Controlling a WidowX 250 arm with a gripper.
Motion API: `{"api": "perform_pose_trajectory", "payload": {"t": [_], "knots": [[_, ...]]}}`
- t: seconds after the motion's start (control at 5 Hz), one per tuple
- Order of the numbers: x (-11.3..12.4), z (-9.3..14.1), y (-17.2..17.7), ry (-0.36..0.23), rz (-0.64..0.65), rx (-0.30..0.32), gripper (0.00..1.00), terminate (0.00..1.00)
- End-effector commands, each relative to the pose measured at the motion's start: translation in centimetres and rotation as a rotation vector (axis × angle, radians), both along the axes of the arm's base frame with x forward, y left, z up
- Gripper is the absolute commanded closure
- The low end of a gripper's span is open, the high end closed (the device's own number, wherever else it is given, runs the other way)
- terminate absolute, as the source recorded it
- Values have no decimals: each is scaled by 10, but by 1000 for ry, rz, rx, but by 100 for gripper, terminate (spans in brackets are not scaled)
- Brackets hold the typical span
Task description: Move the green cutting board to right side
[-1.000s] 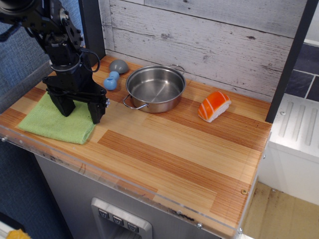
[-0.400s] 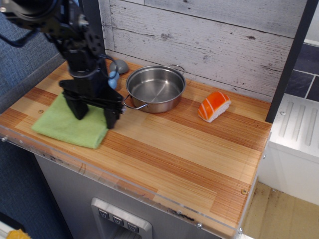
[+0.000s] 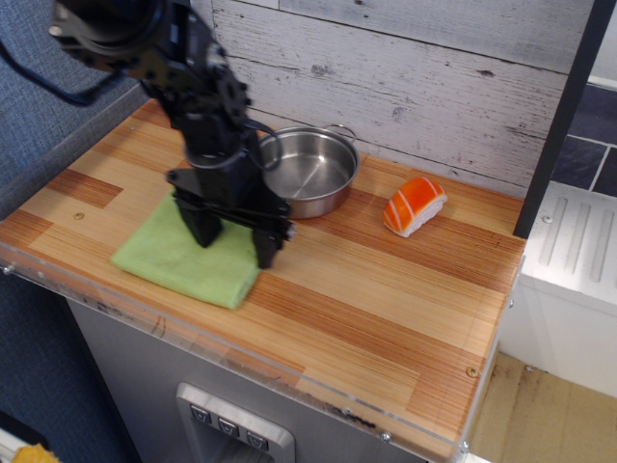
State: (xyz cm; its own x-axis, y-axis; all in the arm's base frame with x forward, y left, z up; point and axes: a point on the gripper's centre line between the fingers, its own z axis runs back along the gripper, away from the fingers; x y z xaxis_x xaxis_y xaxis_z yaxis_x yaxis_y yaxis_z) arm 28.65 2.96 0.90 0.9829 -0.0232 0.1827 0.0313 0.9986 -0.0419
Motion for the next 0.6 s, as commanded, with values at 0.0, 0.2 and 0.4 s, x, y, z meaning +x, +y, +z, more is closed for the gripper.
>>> {"api": "perform_pose_trajectory", "payload": {"t": [0.0, 0.2, 0.4], "knots": [[-13, 7, -52, -30, -97, -18, 0, 0], [-15, 9, -79, -34, -137, -41, 0, 0], [-18, 10, -105, -41, -181, -54, 0, 0]]}}
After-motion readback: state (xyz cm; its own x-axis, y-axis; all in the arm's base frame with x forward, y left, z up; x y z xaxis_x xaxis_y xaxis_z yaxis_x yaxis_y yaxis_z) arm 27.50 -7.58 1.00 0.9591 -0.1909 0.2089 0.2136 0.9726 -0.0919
